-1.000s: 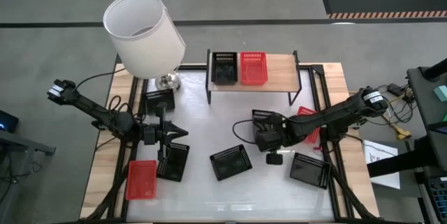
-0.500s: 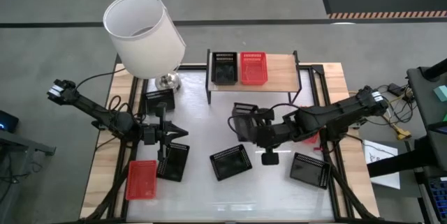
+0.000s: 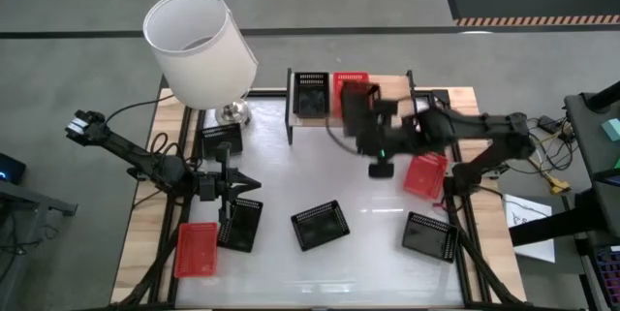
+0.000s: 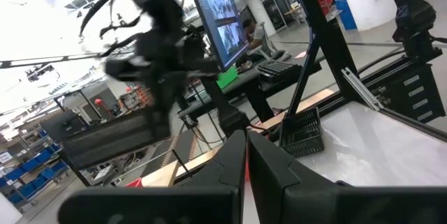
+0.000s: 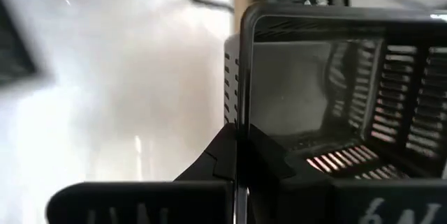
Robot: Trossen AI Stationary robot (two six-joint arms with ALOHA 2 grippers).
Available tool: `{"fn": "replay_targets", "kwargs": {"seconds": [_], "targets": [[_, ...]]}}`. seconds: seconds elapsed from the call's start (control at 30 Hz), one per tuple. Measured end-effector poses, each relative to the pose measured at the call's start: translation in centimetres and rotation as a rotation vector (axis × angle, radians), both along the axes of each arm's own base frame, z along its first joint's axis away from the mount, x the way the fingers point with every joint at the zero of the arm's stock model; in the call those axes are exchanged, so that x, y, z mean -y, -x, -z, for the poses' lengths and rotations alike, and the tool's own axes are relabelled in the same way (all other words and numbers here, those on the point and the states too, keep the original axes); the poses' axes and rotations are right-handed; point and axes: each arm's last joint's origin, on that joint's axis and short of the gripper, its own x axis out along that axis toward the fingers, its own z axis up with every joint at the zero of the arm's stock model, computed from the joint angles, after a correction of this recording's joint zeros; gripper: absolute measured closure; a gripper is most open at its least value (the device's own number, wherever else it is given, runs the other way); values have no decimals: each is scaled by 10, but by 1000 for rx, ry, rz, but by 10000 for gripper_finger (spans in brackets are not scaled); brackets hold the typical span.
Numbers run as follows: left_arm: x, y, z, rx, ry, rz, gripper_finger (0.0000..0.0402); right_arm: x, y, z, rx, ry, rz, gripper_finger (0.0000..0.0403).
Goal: Stack baskets on shelf by color
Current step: Put the black bin on the shelf
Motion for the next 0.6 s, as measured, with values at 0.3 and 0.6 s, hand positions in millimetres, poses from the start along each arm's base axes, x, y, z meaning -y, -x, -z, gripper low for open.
{"fn": "replay_targets", "kwargs": {"seconds": [0.3,0.6], "targets": [[0,0,0,0,0,0,402,76,20,2,-182,-102,14,394],[0,0,0,0,0,0,402,126,40,4,-203,-170,61,394]]}}
